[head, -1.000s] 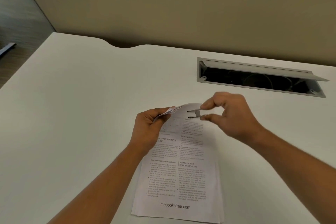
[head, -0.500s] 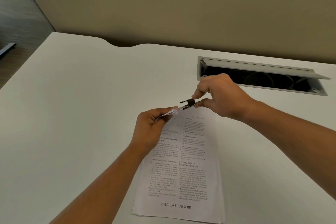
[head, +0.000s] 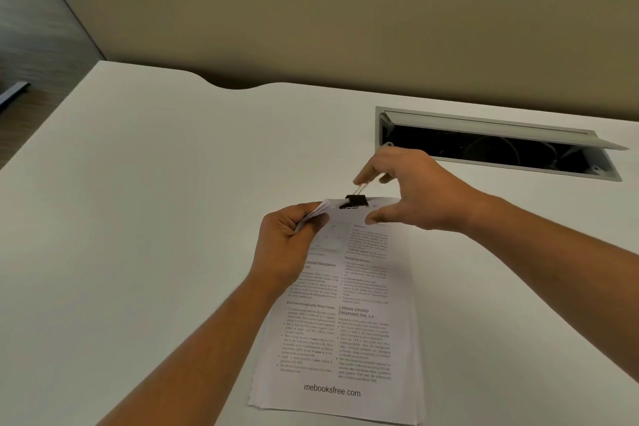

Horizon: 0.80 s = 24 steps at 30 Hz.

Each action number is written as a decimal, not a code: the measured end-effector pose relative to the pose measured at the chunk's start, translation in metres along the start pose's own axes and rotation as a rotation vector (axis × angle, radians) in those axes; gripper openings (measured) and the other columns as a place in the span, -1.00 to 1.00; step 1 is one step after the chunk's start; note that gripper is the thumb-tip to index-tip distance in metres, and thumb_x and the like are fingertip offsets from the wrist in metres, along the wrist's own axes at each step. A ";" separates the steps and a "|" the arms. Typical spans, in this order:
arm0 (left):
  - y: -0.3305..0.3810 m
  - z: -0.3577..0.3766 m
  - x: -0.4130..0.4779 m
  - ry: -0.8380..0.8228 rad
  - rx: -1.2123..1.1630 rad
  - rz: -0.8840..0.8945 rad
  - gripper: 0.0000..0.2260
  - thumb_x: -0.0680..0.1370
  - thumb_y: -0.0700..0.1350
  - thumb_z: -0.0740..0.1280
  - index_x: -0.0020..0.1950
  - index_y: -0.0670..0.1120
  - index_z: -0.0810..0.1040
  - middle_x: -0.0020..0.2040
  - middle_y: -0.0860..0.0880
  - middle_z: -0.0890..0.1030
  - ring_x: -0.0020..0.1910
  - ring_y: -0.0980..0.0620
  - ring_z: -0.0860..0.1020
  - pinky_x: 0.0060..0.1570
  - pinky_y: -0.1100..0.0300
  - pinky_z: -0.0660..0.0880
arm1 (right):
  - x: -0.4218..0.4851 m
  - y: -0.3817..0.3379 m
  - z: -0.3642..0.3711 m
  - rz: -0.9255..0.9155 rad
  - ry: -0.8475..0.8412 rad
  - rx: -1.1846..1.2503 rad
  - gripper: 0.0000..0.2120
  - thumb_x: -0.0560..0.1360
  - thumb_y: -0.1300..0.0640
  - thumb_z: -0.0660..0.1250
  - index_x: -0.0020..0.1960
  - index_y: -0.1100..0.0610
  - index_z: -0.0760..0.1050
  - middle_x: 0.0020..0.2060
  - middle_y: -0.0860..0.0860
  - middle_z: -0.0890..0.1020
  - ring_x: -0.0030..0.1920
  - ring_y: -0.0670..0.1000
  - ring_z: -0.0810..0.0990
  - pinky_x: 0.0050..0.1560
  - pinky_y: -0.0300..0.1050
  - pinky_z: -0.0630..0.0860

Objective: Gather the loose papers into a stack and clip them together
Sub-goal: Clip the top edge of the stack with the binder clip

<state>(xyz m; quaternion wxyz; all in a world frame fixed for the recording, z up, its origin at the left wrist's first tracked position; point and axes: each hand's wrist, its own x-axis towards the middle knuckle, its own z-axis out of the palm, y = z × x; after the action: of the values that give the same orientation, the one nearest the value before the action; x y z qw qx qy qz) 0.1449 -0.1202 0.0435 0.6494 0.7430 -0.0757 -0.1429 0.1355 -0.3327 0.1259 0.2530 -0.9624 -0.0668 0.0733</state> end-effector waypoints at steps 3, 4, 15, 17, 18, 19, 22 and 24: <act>0.001 -0.002 0.000 0.025 -0.071 -0.023 -0.76 0.60 -0.24 0.37 -0.01 0.09 0.73 -0.18 0.07 0.78 -0.21 0.02 0.74 -0.23 0.14 0.68 | -0.011 0.011 0.008 0.108 0.078 0.217 -0.13 0.20 -0.06 0.64 0.44 -0.13 0.34 0.36 -0.19 0.42 0.29 -0.19 0.43 0.26 -0.25 0.42; 0.002 -0.002 0.000 0.032 -0.093 -0.030 -0.77 0.60 -0.25 0.37 -0.01 0.06 0.74 -0.18 0.04 0.78 -0.21 -0.01 0.74 -0.23 0.13 0.68 | -0.016 0.018 0.013 0.162 0.159 0.297 -0.11 0.21 -0.09 0.62 0.46 -0.12 0.30 0.40 -0.18 0.40 0.32 -0.18 0.41 0.27 -0.24 0.40; 0.014 -0.015 -0.002 0.082 -0.477 -0.250 -0.89 0.55 -0.24 0.41 0.05 -0.15 0.67 -0.12 -0.14 0.78 -0.19 -0.11 0.76 -0.24 0.01 0.70 | -0.127 0.042 0.099 0.601 0.158 1.139 -0.58 0.51 -0.07 0.30 0.26 0.15 0.54 0.08 0.11 0.72 0.08 0.15 0.70 0.12 0.07 0.60; 0.017 -0.017 -0.001 0.095 -0.540 -0.309 -0.84 0.56 -0.22 0.40 0.12 -0.17 0.65 -0.04 -0.18 0.77 -0.12 -0.15 0.76 -0.17 -0.07 0.71 | -0.139 0.035 0.112 0.593 0.134 1.211 -0.68 0.54 0.10 0.31 0.25 0.19 0.55 0.11 0.14 0.71 0.10 0.19 0.69 0.16 0.15 0.57; 0.017 -0.017 -0.001 0.099 -0.551 -0.337 -0.81 0.57 -0.21 0.40 0.17 -0.17 0.64 0.01 -0.20 0.76 -0.06 -0.18 0.75 -0.09 -0.14 0.70 | -0.142 0.034 0.118 0.597 0.155 1.242 -0.66 0.50 0.08 0.37 0.23 0.18 0.57 0.10 0.16 0.71 0.10 0.21 0.69 0.18 0.18 0.56; 0.016 -0.018 0.000 0.097 -0.549 -0.367 -0.79 0.58 -0.18 0.39 0.21 -0.16 0.63 0.05 -0.21 0.75 0.00 -0.21 0.74 -0.01 -0.20 0.67 | -0.143 0.033 0.122 0.608 0.195 1.255 -0.59 0.42 0.00 0.45 0.20 0.17 0.60 0.08 0.18 0.71 0.08 0.23 0.69 0.17 0.21 0.56; 0.012 -0.020 -0.005 0.019 -0.447 -0.469 -0.76 0.63 -0.07 0.32 0.26 -0.12 0.63 0.10 -0.17 0.75 0.09 -0.21 0.71 0.16 -0.26 0.60 | -0.136 0.030 0.129 0.656 0.323 1.274 -0.64 0.42 0.07 0.47 0.15 0.22 0.61 -0.02 0.22 0.74 -0.02 0.26 0.72 0.10 0.23 0.58; 0.007 -0.023 -0.018 -0.062 -0.304 -0.518 -0.76 0.66 -0.03 0.29 0.24 -0.09 0.64 0.09 -0.11 0.76 0.08 -0.15 0.73 0.19 -0.21 0.60 | -0.129 0.027 0.132 0.698 0.363 1.292 -0.80 0.55 0.28 0.30 0.14 0.24 0.59 -0.06 0.21 0.74 -0.06 0.24 0.73 0.05 0.18 0.61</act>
<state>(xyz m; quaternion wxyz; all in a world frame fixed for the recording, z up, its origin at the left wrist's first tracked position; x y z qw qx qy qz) 0.1356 -0.0942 0.0555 0.6925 0.6272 0.1189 -0.3359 -0.0117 -0.3142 0.0127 0.7359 -0.5848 0.3410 0.0140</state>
